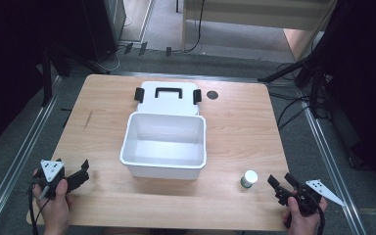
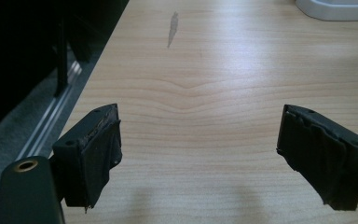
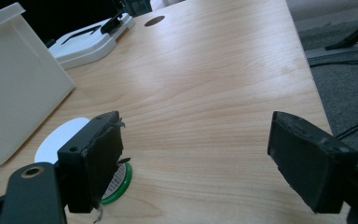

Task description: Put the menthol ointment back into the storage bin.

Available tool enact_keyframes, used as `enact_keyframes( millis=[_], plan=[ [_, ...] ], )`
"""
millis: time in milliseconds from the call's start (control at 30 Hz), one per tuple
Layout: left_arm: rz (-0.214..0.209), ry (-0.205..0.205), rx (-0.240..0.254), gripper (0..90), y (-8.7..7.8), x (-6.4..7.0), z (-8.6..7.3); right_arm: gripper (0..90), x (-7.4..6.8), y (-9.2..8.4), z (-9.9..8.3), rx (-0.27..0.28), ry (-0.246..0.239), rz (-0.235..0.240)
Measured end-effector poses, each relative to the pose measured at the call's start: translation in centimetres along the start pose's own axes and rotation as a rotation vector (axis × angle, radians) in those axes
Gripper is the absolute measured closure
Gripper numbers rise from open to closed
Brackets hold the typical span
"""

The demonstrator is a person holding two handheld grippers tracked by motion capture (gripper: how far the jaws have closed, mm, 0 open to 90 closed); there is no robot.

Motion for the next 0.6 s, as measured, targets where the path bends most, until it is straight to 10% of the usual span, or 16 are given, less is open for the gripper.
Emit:
enact_keyframes(
  millis=[300, 600],
  plan=[
    [-0.033, -0.003, 0.037, 13.9, -0.3, 0.1, 0.1, 19.3, -0.1, 0.3, -0.2, -0.066, -0.014, -0.004],
    [-0.065, -0.019, 0.049, 13.8, -0.4, 0.0, 0.1, 21.6, -1.5, 0.6, 0.1, -0.376, -0.13, -0.034]
  ],
)
Point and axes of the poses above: each handheld gripper's, and its own axes: y roughly forward along the jaws, z roughly out of its top, x roughly to its right, the point moved 6 cm from there along y, roughly forward along the jaws, and after that the axes turned 9 degrees about z, right-handed, at the moved point
